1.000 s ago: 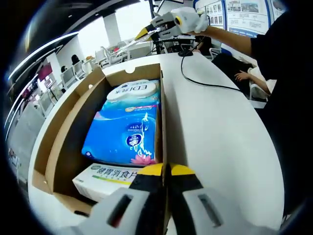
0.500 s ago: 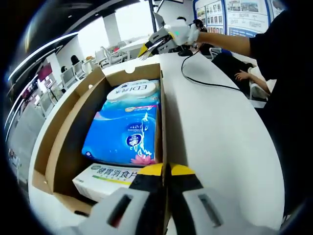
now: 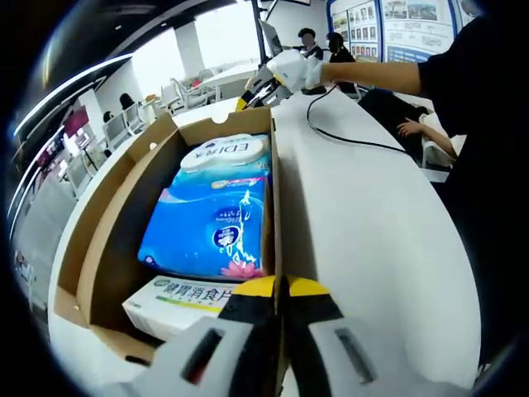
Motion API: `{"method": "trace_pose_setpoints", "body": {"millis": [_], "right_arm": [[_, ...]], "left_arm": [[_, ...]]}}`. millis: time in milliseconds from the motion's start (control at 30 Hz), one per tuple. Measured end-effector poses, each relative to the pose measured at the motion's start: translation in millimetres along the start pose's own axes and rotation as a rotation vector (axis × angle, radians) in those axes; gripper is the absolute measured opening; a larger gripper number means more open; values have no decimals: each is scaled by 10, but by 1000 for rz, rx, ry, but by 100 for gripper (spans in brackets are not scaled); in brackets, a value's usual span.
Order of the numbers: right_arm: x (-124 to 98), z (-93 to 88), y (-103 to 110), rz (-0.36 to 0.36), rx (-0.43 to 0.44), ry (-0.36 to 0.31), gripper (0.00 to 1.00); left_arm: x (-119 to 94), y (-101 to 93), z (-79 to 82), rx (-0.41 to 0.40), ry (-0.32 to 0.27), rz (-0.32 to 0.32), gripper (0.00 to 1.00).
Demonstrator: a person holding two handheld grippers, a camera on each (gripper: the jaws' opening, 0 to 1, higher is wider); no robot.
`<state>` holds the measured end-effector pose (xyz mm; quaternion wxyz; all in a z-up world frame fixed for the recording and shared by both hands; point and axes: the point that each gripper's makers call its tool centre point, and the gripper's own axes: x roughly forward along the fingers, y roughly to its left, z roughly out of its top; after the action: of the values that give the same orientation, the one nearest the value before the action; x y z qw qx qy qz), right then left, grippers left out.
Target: Operate the shoe box by opening the lid, removing the specified soft item, and placing it in the target area until the item is outside and the box remains undamaged.
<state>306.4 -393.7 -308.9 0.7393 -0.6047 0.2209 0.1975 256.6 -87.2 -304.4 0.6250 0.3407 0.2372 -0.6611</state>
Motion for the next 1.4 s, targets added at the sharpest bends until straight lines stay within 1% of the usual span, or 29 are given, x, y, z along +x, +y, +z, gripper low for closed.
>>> {"method": "trace_pose_setpoints", "body": {"millis": [33, 133, 200, 333, 467, 533, 600, 700, 867, 1033, 1133, 1400], "right_arm": [[10, 2, 21, 8, 25, -8, 1], [25, -6, 42, 17, 31, -7, 1], [38, -15, 80, 29, 13, 4, 1], [36, -24, 97, 39, 18, 3, 1], [35, -34, 120, 61, 52, 0, 3], [31, -33, 149, 79, 89, -1, 5], [25, -32, 151, 78, 81, -1, 5], [9, -41, 175, 90, 98, 6, 7], [-12, -57, 213, 97, 92, 20, 9], [-57, -56, 245, 104, 101, 25, 11], [-107, -55, 284, 127, 153, 31, 13], [-203, -56, 329, 151, 142, 44, 14]], "left_arm": [[2, -2, 0, 0, 1, 1, 2], [6, -1, 2, 1, 3, 2, 2], [9, 1, 4, 0, 3, 1, 2], [12, 2, 7, -1, 3, 1, 2], [15, 1, 7, -1, 3, 1, 2], [16, 1, 7, 0, 3, 1, 2], [17, -1, 7, 0, 3, 2, 2], [17, -3, 6, 1, 4, 2, 2], [18, -1, 4, 3, 4, 3, 2], [20, 4, 2, 4, 4, 4, 2], [20, 5, 0, 5, 4, 4, 2], [20, 5, -6, 3, 7, 7, 2]]}}
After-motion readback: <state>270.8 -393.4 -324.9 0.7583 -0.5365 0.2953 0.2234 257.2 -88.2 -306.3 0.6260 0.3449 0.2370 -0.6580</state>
